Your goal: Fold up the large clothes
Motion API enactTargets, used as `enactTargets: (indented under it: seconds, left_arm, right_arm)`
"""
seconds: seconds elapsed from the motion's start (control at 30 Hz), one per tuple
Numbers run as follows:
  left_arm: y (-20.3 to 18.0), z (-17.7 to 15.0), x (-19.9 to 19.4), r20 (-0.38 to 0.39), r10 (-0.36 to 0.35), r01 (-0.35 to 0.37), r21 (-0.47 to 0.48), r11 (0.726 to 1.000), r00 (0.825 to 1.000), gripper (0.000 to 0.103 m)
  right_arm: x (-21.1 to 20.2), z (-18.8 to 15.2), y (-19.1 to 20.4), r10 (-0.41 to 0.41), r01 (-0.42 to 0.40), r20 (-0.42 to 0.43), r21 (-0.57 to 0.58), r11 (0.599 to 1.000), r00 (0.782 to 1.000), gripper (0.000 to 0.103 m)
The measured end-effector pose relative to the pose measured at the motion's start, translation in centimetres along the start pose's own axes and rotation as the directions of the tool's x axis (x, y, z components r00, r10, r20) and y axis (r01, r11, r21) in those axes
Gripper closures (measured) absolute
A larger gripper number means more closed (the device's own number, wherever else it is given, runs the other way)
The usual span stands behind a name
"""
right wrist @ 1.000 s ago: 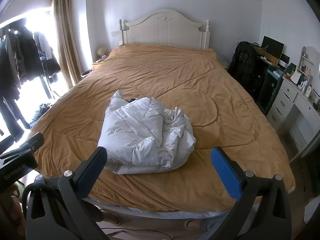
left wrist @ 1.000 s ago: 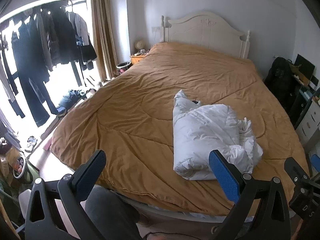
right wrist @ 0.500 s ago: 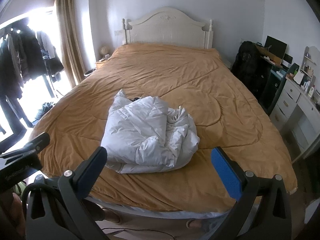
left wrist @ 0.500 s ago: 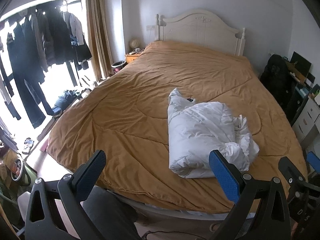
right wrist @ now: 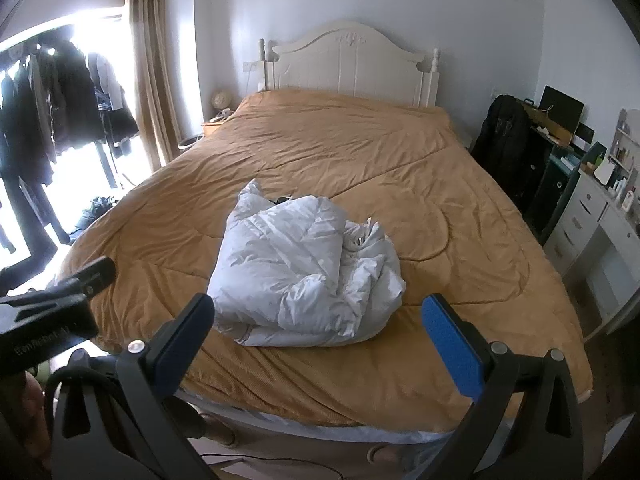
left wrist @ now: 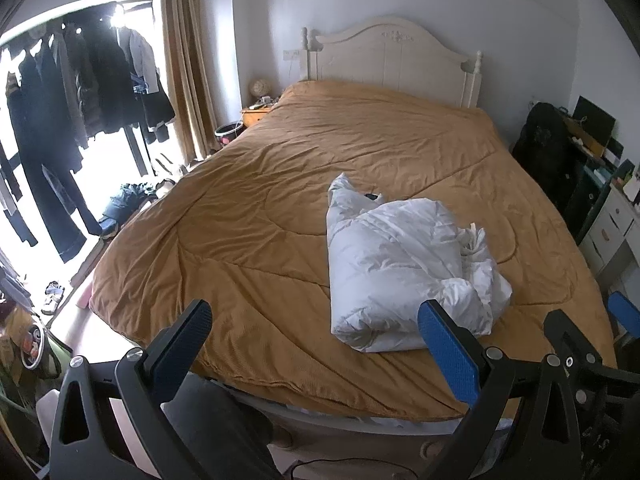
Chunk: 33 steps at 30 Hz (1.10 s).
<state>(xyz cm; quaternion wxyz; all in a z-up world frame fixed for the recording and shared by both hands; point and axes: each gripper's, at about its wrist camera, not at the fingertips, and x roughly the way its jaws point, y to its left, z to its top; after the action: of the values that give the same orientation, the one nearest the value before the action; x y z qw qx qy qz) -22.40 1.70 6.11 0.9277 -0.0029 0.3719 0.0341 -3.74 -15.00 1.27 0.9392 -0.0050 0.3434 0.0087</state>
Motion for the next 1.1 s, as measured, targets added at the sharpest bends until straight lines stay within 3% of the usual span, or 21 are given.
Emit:
enactTargets:
  seconds: [0.13,1.1]
  left_arm:
    - [0.00,0.02,0.03,0.002,-0.002,0.002,-0.003,1.000,1.000,0.000]
    - [-0.61,-0.38,-0.28,-0.006,-0.036,0.036,0.013,0.999,0.999,0.000]
  right_arm:
    - [-0.08,0.10,0.05,-0.029,0.029,0.002,-0.012,1.000,1.000,0.000]
    - [0.12,-0.05,-0.03,-0.019,0.019,-0.014,-0.008,1.000,1.000,0.000]
